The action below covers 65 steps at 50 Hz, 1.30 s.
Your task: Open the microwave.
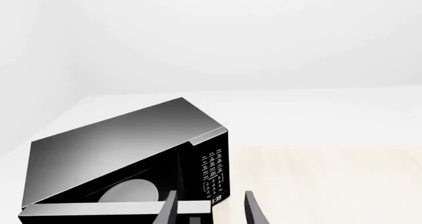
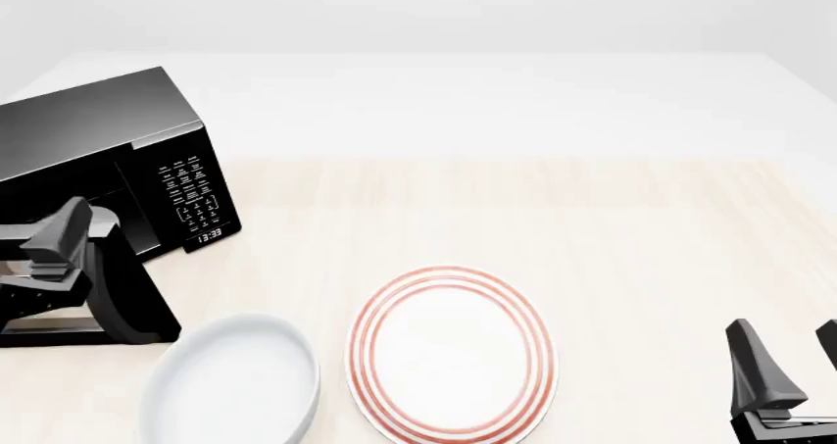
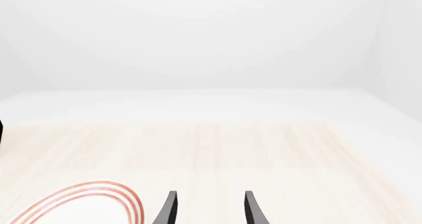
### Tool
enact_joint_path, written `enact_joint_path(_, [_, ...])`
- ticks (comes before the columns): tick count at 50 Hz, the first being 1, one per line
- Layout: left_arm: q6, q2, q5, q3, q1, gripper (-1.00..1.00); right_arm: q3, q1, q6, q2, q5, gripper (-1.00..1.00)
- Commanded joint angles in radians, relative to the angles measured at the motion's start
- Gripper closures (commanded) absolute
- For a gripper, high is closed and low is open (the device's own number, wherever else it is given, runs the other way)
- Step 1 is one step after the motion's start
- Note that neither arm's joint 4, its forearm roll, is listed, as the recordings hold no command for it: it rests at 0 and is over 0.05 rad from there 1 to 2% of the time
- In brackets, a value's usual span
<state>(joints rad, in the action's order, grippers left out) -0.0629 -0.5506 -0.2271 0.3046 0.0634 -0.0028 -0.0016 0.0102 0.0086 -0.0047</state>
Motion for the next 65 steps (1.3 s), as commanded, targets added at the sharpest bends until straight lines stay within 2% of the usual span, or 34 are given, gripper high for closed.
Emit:
enact_joint_path(1, [-0.017, -0.061, 0.013, 0.087, -0.018, -1.0, 0.0, 0.0, 0.0, 0.0, 0.0, -1.0])
enact_joint_path(11, [-0.014, -0.155, 0.0, 0.172, -0.026, -1.0, 0.0, 0.0, 0.0, 0.0, 0.0, -1.0])
enact_joint_path(15, [-0.01, -0.196, 0.029, 0.218, -0.029, -1.0, 0.0, 0.0, 0.0, 0.0, 0.0, -1.0])
enact_joint_path(21, [-0.015, -0.237, 0.007, 0.21, -0.032, -1.0, 0.0, 0.0, 0.0, 0.0, 0.0, -1.0])
enact_joint_path(22, [-0.017, -0.227, 0.05, 0.239, -0.026, -1.0, 0.0, 0.0, 0.0, 0.0, 0.0, -1.0])
enact_joint_path(26, [-0.025, -0.226, 0.095, 0.272, -0.011, -1.0, 0.0, 0.0, 0.0, 0.0, 0.0, -1.0])
enact_joint_path(31, [-0.031, -0.283, 0.153, 0.349, -0.017, -1.0, 0.0, 0.0, 0.0, 0.0, 0.0, -1.0])
enact_joint_path(34, [-0.01, -0.32, 0.177, 0.384, -0.019, -1.0, 0.0, 0.0, 0.0, 0.0, 0.0, -1.0])
enact_joint_path(37, [0.006, -0.355, 0.198, 0.405, -0.031, -1.0, 0.0, 0.0, 0.0, 0.0, 0.0, -1.0])
enact_joint_path(41, [-0.02, -0.378, 0.234, 0.433, -0.026, -1.0, 0.0, 0.0, 0.0, 0.0, 0.0, -1.0])
enact_joint_path(56, [0.005, -0.448, 0.366, 0.526, -0.031, -1.0, 0.0, 0.0, 0.0, 0.0, 0.0, -1.0])
enact_joint_path(65, [0.024, -0.498, 0.397, 0.553, -0.043, -1.0, 0.0, 0.0, 0.0, 0.0, 0.0, -1.0])
